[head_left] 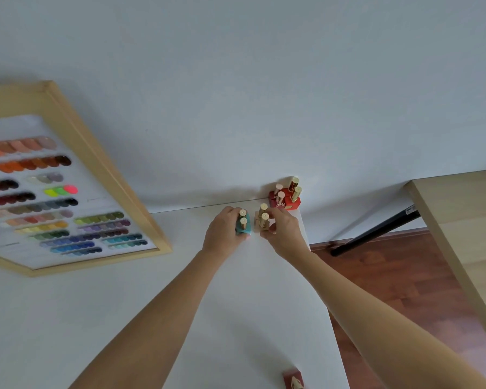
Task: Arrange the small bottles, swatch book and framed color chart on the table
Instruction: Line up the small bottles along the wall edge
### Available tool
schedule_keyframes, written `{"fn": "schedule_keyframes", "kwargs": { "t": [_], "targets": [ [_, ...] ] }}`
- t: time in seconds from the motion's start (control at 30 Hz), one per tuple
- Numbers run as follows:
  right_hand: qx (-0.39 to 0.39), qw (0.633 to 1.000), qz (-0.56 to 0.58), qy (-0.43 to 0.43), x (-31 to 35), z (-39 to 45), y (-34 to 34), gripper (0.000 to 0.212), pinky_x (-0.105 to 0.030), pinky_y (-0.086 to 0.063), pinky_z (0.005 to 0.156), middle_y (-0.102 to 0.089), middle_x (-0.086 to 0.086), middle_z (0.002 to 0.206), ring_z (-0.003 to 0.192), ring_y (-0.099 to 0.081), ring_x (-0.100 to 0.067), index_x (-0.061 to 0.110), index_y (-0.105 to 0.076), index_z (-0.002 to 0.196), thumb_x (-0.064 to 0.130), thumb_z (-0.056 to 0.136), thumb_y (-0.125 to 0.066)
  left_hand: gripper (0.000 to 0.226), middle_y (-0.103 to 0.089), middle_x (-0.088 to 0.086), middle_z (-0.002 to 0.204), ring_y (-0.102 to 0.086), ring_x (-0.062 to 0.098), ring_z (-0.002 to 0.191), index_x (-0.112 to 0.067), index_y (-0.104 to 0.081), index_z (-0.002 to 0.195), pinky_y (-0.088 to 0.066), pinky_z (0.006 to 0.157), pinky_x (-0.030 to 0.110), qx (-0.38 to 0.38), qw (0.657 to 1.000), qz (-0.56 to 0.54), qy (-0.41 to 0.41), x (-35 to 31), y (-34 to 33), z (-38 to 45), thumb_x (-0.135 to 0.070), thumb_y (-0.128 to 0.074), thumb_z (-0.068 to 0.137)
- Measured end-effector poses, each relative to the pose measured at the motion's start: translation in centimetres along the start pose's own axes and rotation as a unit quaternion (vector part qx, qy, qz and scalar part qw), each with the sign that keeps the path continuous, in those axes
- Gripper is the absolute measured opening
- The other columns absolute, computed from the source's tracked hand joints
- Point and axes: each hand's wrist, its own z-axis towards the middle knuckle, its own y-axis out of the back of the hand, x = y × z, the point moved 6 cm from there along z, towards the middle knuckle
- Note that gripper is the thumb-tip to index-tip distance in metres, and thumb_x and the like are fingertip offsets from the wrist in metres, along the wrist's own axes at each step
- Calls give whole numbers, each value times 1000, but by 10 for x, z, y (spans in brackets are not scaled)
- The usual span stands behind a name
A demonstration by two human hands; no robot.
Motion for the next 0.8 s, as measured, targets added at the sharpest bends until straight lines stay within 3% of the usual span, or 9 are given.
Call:
{"fn": "schedule_keyframes", "kwargs": {
  "t": [0.17, 0.33, 0.43, 0.6, 0.73, 0.8],
  "targets": [
    [-52, 996, 54, -43, -7, -12, 3, 41, -21, -48, 77, -64, -9, 106, 75, -59, -14, 8, -56, 124, 5, 84, -67, 75, -51, 11, 118, -60, 28, 101, -8, -52, 124, -52, 90, 42, -69, 994, -51, 65, -1, -11, -15, -23, -89, 60],
    [-131, 982, 106, -84, -24, -22, 17, 23, -26, -53, 76, -63, 0, 87, 75, -60, -12, 11, -60, 103, 5, 82, -68, 66, -51, 9, 113, -57, 23, 103, -7, -54, 117, -53, 84, 29, -111, 984, -81, 117, -4, -22, -15, -30, -87, 64],
    [-164, 972, 126, -116, -41, -25, 28, 22, -26, -52, 75, -61, 4, 81, 72, -59, -10, 15, -58, 97, 5, 80, -68, 62, -52, 11, 110, -54, 19, 94, -5, -55, 111, -49, 79, 26, -123, 979, -91, 135, -5, -25, -11, -32, -86, 64],
    [-179, 963, 142, -140, -59, -19, 41, 30, -26, -49, 74, -60, 2, 83, 70, -58, -8, 15, -55, 106, 5, 81, -66, 59, -52, 12, 109, -45, 14, 85, -4, -56, 108, -45, 77, 26, -138, 974, -100, 148, -5, -30, -6, -33, -85, 65],
    [-172, 966, 134, -140, -63, -5, 46, 38, -7, -43, 66, -61, -1, 95, 73, -58, -8, 14, -52, 118, 6, 83, -65, 57, -53, 13, 110, -45, 14, 85, -4, -57, 108, -44, 77, 27, -145, 972, -108, 153, -5, -30, 4, -30, -86, 65],
    [-151, 973, 114, -135, -64, 5, 47, 44, -6, -38, 67, -61, -3, 105, 79, -58, -11, 13, -51, 126, 6, 84, -64, 56, -55, 13, 111, -48, 18, 88, -3, -58, 107, -45, 79, 30, -145, 970, -116, 159, -5, -29, 11, -28, -86, 65]
  ]
}}
